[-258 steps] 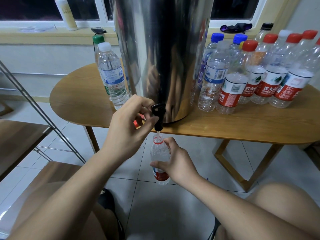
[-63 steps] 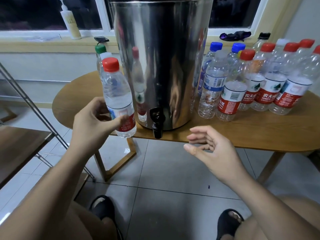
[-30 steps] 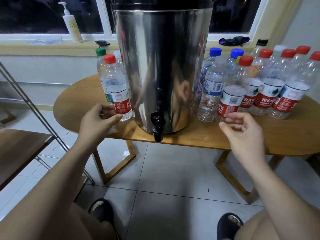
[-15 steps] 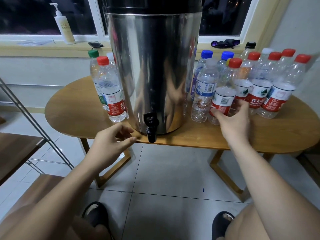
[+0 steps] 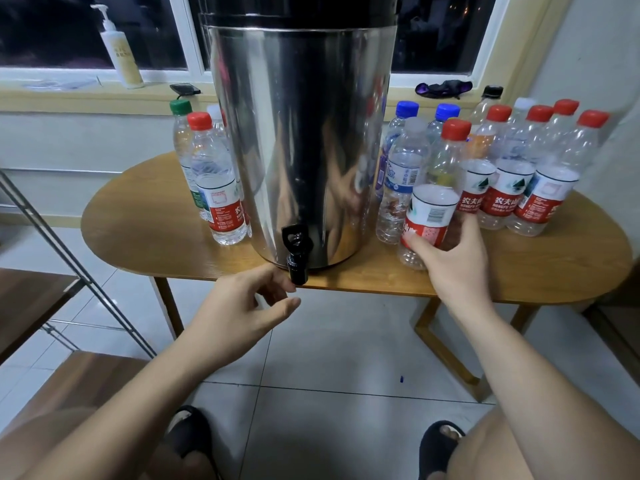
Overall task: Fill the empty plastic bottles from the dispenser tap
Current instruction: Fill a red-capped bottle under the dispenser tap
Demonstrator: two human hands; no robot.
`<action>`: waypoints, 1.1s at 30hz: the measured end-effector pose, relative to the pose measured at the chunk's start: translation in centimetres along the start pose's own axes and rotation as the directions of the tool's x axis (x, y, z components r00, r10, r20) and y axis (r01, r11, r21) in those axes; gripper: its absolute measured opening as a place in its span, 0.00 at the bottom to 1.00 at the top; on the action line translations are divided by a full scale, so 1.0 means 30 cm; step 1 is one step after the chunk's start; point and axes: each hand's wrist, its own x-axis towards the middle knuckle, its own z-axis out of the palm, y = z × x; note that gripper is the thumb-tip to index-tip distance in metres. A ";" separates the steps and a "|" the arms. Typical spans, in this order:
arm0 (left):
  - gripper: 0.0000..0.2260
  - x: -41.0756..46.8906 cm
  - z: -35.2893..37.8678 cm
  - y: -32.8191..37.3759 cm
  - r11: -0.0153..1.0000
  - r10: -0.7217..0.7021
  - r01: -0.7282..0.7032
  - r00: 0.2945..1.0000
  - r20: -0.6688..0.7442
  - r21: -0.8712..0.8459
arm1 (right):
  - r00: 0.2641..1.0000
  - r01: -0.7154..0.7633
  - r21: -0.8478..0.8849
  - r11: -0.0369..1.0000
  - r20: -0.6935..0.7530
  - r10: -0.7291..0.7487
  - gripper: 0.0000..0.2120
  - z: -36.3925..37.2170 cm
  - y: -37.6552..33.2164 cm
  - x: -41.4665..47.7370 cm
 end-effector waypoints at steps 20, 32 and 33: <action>0.13 -0.046 -0.064 0.093 0.945 0.107 -0.152 0.981 -0.165 -0.289 | 0.585 0.207 -0.215 0.955 0.809 0.055 0.30 0.068 -0.029 -0.336; 0.08 -0.048 -0.065 0.070 0.966 0.227 -0.220 0.973 0.034 -0.134 | 0.511 0.189 -0.149 0.970 0.859 0.032 0.38 0.063 -0.072 -0.343; 0.07 -0.050 -0.060 0.073 0.967 0.222 -0.213 0.973 0.058 -0.136 | 0.512 0.200 -0.147 0.969 0.859 0.025 0.39 0.061 -0.074 -0.343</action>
